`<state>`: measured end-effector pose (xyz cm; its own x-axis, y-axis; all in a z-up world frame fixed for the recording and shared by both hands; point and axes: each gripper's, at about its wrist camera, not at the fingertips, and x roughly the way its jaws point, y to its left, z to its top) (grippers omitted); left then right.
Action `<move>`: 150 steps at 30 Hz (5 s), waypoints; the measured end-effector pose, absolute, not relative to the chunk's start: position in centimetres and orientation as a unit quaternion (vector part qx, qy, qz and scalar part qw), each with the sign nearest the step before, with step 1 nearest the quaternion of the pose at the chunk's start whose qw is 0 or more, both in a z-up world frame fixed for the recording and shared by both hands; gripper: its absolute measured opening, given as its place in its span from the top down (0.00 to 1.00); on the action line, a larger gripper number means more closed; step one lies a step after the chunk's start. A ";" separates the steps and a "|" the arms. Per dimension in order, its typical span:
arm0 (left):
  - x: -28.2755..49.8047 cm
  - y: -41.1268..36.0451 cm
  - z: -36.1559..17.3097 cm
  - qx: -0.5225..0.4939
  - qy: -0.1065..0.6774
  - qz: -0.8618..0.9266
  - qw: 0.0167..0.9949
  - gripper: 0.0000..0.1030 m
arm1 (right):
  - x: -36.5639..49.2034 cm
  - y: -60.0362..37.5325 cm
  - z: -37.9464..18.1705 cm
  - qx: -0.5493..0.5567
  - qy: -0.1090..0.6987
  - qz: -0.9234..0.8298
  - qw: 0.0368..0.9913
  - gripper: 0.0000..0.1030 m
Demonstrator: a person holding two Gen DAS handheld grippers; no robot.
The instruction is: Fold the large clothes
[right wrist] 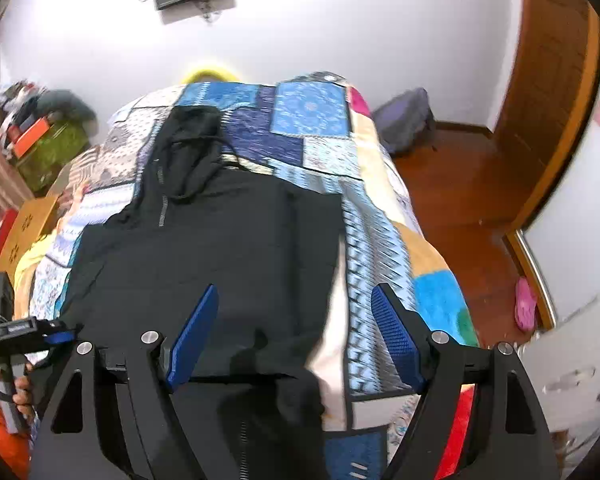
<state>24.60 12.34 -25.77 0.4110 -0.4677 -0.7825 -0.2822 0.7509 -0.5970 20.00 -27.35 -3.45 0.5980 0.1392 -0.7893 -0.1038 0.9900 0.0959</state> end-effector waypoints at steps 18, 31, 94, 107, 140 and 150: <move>25.4 11.4 -9.4 -0.092 0.335 0.046 0.937 0.86 | 21.6 -28.3 -6.7 0.041 0.484 0.064 0.872 0.26; 25.1 12.9 -20.8 -0.078 0.471 0.061 0.876 0.76 | 21.2 -27.7 -10.5 0.072 0.531 0.084 0.840 0.22; 56.3 10.4 -20.6 -0.169 0.469 -0.002 0.867 0.37 | 50.4 -12.0 -12.2 0.074 0.545 0.126 0.825 0.26; 53.5 9.3 -18.0 -0.142 0.483 -0.030 0.863 0.89 | 46.8 -12.1 -8.7 0.043 0.507 0.144 0.848 0.92; 24.1 7.4 -18.4 -0.014 0.507 -0.056 0.860 0.86 | 23.8 -17.8 -9.8 -0.058 0.511 0.193 0.835 0.92; 19.7 13.3 -12.8 -0.053 0.439 0.012 0.897 0.63 | 22.4 -19.3 -6.7 -0.027 0.498 0.185 0.847 0.91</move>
